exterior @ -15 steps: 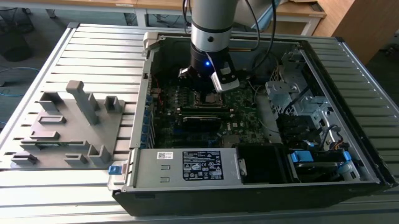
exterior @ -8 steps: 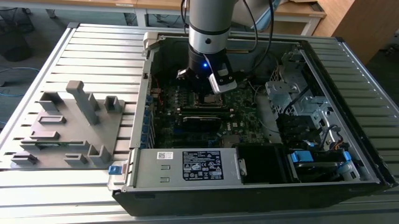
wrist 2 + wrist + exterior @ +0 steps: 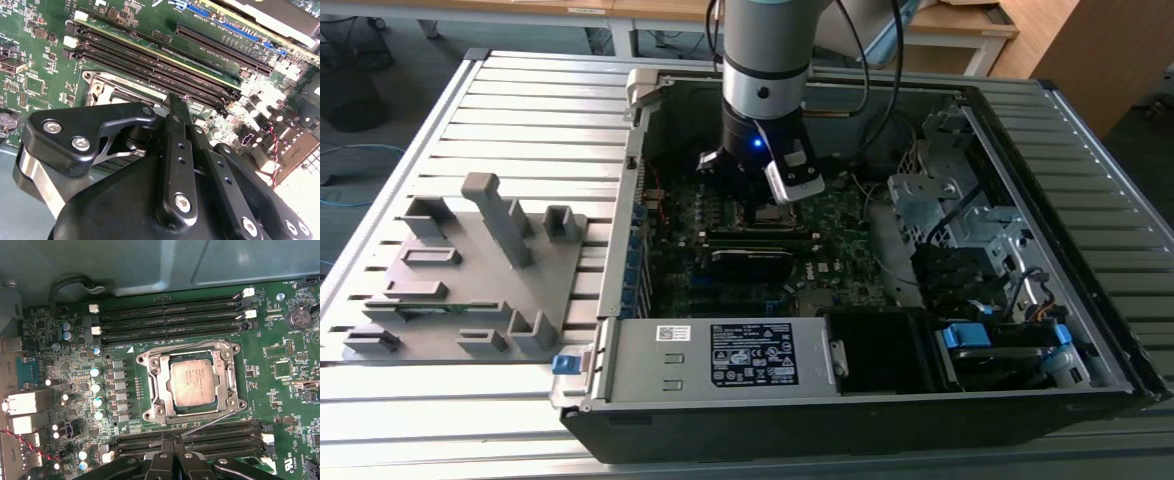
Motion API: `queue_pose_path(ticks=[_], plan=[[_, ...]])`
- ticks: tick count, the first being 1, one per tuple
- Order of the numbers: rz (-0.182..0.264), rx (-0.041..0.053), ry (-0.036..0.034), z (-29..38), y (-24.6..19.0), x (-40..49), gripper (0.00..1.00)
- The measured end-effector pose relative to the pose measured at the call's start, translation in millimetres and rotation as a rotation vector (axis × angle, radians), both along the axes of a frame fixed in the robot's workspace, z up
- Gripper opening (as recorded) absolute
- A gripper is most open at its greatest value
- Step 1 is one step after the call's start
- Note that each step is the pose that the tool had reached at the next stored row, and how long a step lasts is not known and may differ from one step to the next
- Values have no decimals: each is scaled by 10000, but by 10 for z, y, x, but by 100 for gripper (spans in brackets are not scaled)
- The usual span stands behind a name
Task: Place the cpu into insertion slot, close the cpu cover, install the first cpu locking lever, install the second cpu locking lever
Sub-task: 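Install the second cpu locking lever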
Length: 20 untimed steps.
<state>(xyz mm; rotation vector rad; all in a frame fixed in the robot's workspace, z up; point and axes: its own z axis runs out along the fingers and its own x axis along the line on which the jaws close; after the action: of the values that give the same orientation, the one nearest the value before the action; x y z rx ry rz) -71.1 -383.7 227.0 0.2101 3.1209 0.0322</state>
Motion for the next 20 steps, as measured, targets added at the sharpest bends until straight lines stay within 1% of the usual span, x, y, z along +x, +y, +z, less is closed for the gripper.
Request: queue_pose_path(ticks=[13, 20], plan=[[0, 0, 0, -10, 0, 0, 10], [0, -1, 0, -35, 0, 0, 10]])
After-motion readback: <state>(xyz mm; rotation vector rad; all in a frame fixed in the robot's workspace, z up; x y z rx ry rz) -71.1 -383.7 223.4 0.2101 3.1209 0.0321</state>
